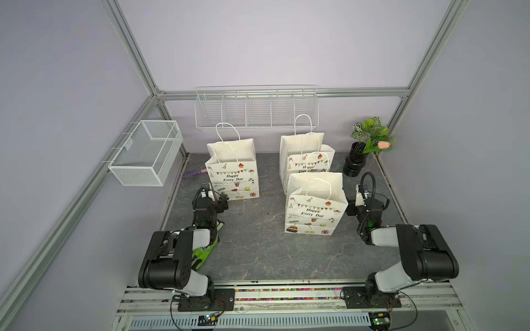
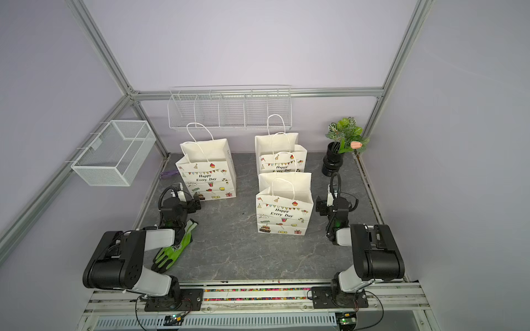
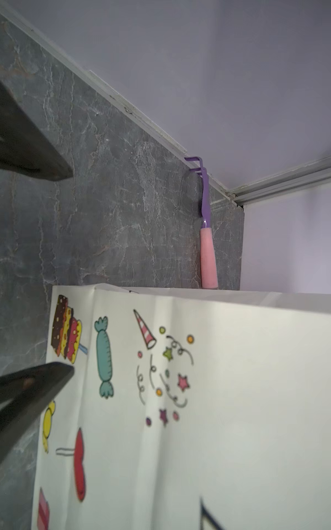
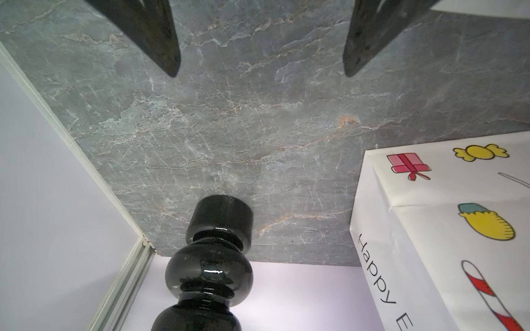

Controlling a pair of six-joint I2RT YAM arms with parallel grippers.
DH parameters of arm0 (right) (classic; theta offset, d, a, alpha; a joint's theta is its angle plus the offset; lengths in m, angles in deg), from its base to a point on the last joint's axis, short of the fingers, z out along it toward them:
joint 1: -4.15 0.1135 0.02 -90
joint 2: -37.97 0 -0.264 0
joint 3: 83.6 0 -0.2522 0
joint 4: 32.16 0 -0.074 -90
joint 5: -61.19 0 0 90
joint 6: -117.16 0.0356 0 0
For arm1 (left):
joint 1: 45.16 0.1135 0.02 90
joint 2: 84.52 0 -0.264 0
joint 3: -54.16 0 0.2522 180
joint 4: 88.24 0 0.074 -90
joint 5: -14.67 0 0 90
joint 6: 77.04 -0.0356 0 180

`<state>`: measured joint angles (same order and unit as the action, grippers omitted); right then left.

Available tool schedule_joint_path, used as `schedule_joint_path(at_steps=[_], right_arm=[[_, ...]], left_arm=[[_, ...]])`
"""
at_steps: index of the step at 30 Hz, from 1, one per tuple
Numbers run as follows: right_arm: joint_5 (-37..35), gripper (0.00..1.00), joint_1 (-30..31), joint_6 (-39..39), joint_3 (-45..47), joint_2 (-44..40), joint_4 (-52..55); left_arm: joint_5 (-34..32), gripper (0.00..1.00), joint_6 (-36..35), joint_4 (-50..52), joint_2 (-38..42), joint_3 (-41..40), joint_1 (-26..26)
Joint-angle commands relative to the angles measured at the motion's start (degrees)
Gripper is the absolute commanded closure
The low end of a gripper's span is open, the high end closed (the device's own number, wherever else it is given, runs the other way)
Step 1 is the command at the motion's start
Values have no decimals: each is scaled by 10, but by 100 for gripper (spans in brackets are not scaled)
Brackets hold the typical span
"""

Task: Put away the paper bag
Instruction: Pick up the paper bag from the center of the board.

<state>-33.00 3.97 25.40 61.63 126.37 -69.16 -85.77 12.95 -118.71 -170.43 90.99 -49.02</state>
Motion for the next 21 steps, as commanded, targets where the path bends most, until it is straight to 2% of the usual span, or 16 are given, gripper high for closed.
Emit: schedule_joint_path(at_steps=[1,15,17,18,19,21], right_arm=[[5,11,1,-4,-6,-6,3],[0,11,2,-6,-5,-14,6],[-17,11,5,-4,-7,-42,34],[-27,11,7,-1,-14,-67,70],[-39,11,8,14,-31,-95,136],[-102,11,6,107,-91,-150,312]], left_arm=[[4,1,2,6,-6,17,3],[-6,1,-2,4,15,6,1],[-49,1,-2,-5,57,-10,-3],[-93,1,2,29,96,-10,-11],[-133,1,8,78,135,0,-18],[-210,1,63,240,222,44,-29]])
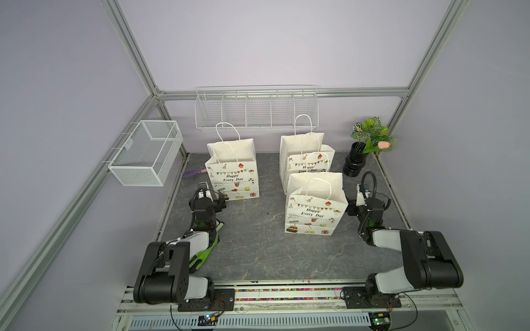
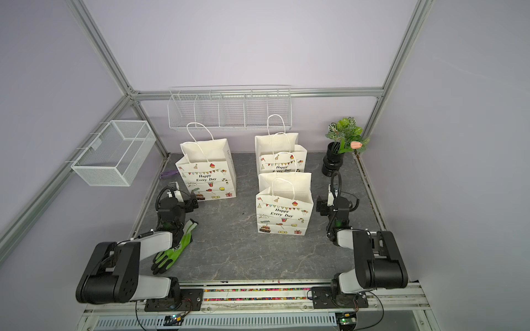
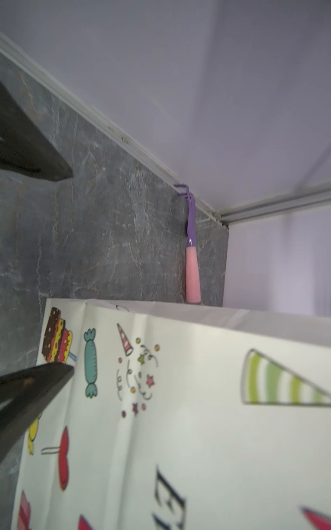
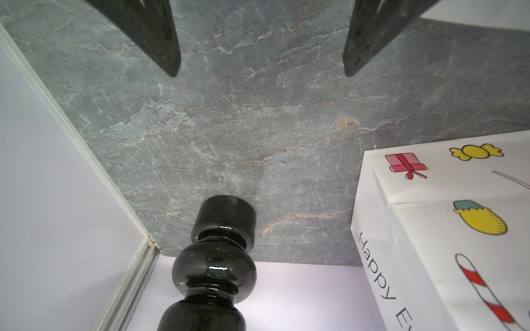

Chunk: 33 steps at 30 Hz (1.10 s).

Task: Put away the paper bag
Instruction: Pick up the paper bag from the center of the board.

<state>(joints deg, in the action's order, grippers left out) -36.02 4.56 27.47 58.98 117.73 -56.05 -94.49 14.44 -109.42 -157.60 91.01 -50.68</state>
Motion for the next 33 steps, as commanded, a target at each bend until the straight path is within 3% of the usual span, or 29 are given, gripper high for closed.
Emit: schedule_joint_path(at_steps=[1,3,5,7,11,14,19,26,30,33], right_arm=[[-99,11,1,133,-92,-81,259],[-97,11,-3,176,-141,-108,378],[-60,11,-5,177,-166,-123,426],[-16,11,-7,179,-184,-141,465],[70,11,-6,172,-197,-213,526],[117,9,-6,158,-214,-283,578],[219,1,-5,164,-263,-351,656],[280,3,3,161,-342,-354,736],[351,5,12,159,-348,-365,748],[375,7,37,155,-341,-362,756]], left_arm=[[-138,1,78,192,124,58,-16],[-147,1,117,247,190,71,-38],[-161,1,172,330,240,101,-69],[-133,1,211,440,263,151,-86],[-6,1,298,449,275,164,-87],[132,5,269,393,284,159,-87],[248,8,265,474,282,224,-102],[249,4,241,535,278,269,-244],[227,4,217,556,254,295,-331],[215,4,208,551,245,296,-365]])
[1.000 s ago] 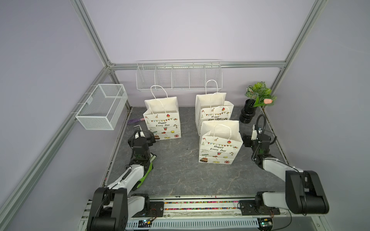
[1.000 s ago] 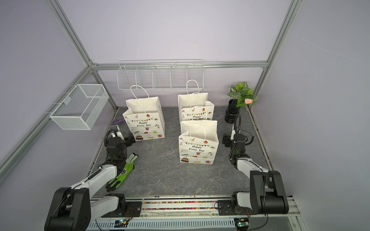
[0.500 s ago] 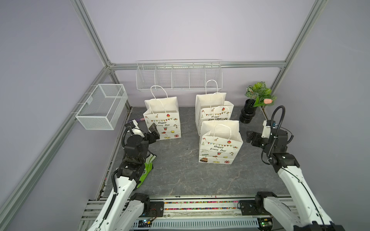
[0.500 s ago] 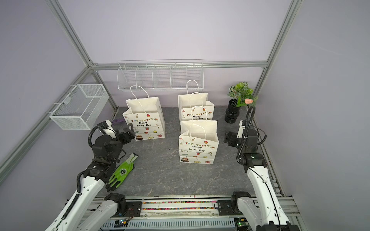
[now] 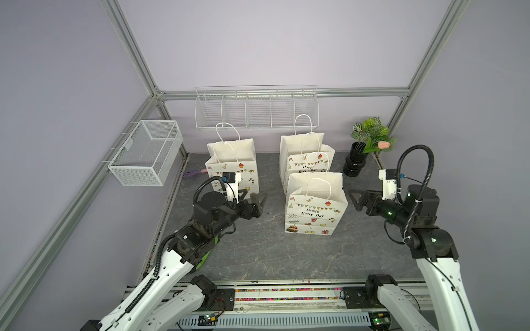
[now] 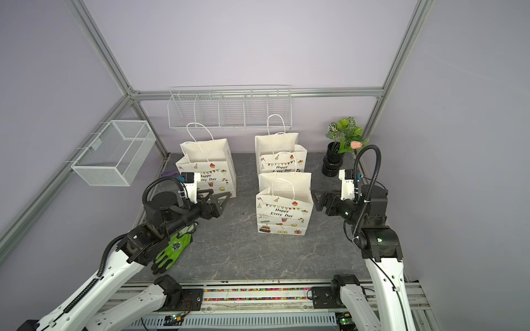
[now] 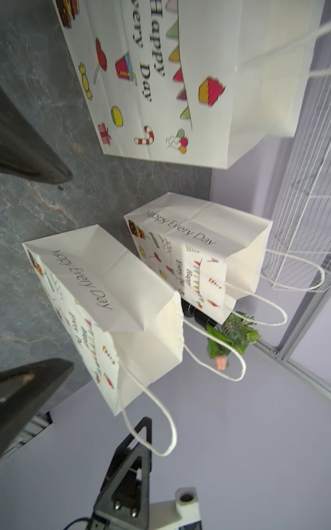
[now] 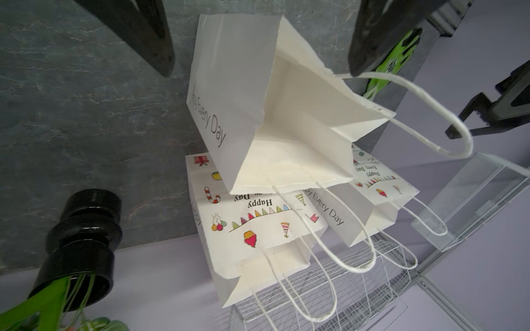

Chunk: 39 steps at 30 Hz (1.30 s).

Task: Put away the paper bag
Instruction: Pick up the paper bag from the center of the board.

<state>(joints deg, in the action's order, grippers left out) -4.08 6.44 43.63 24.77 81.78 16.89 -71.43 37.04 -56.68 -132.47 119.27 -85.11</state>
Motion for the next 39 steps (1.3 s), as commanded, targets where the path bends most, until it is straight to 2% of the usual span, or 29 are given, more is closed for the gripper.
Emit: schedule_joint_path(at_steps=[1,4,10,14,23,28,29,33,39], right_arm=[[50,7,27,-11,2,-2,32],[15,8,56,-26,-5,1,53],[8,10,61,-34,-25,10,66],[-2,9,62,-54,-24,7,93],[-28,11,72,-66,-6,8,101],[-40,19,90,-77,12,26,79],[-46,20,112,-79,10,31,77],[-75,21,134,-83,12,40,60],[-96,23,137,-80,19,55,32]], left_arm=[[-16,4,-20,21,-8,11,-26],[-15,1,-24,20,-25,14,-35],[-63,0,-66,49,-90,60,-108],[-65,0,-76,46,-121,65,-128],[-68,0,-74,23,-118,46,-133],[-74,1,-76,22,-110,41,-133],[-74,0,-75,19,-108,39,-133],[-69,0,-74,18,-113,38,-133],[-68,0,-72,15,-114,37,-133]])
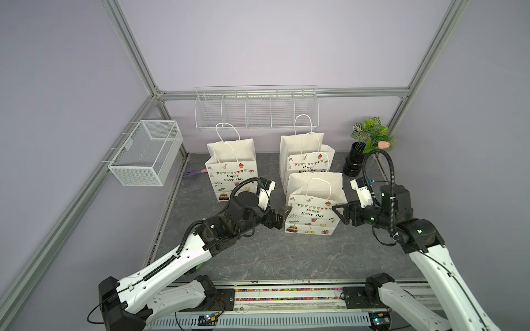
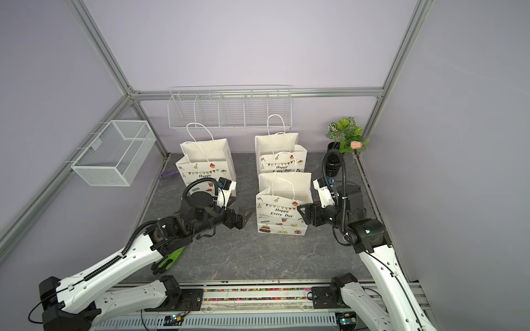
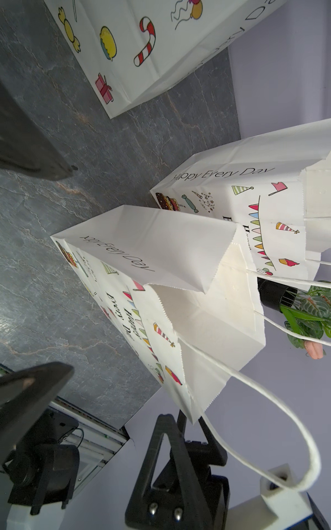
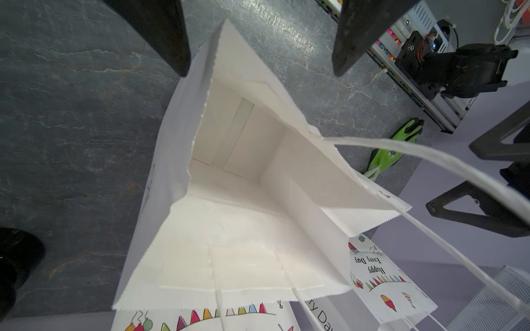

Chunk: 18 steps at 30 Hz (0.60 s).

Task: Put away the paper bag
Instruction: Pick up the paper bag from the center of the board.

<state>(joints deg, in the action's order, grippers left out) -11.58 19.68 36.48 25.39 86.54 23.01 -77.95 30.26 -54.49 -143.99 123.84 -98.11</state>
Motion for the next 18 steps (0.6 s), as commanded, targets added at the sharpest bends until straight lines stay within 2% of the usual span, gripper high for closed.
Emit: schedule_joint_path(at_steps=[1,9,18], right_arm=[[-27,23,6,-8,16,10,-32],[-37,25,16,-6,35,29,-74],[-6,25,28,-3,46,55,-117]], left_arm=[[-3,0,-5,-7,1,-9,-3],[-1,0,-4,-8,-3,-9,-3],[-1,0,-5,-3,-5,-6,-3]])
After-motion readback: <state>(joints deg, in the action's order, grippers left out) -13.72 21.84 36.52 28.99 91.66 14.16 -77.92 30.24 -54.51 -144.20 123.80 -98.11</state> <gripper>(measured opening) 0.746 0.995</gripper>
